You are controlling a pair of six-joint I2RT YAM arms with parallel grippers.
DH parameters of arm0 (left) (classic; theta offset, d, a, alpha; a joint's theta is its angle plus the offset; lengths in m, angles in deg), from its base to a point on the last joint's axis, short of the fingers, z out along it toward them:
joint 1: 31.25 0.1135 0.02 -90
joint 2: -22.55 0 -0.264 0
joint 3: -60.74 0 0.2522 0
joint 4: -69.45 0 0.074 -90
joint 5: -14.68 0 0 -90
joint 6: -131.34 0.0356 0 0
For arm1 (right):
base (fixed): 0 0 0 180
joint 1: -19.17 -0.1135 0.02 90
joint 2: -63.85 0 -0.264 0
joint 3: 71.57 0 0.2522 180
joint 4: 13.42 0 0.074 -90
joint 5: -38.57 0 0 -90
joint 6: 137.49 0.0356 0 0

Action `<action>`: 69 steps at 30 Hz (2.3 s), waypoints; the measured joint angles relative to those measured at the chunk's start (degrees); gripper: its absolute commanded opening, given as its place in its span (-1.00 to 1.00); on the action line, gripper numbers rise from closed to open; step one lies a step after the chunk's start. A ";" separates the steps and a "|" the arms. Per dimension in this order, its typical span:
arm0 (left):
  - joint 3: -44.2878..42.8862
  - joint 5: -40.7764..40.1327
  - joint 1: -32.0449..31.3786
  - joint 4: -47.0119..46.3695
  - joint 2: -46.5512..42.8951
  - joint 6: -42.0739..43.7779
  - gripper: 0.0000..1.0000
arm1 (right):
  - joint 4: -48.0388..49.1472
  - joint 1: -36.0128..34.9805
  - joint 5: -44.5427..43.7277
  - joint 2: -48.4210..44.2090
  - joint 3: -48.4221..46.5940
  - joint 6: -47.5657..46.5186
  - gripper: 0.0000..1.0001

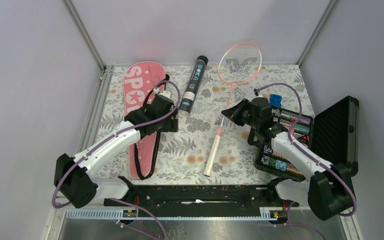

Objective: Pack up the badminton gear

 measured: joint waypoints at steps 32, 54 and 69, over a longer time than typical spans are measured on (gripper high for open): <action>4.85 -0.28 17.90 -4.76 19.82 13.16 -1.00 | -14.32 -15.21 -3.93 -13.99 -1.42 -5.88 -1.00; 4.85 10.84 24.35 -3.85 3.37 7.19 -1.00 | -17.20 -27.67 -2.40 5.25 -10.93 -5.88 -1.00; 4.92 14.78 25.35 -3.50 -1.66 6.25 -1.00 | -19.93 -31.54 1.22 16.35 -18.01 -4.66 -1.00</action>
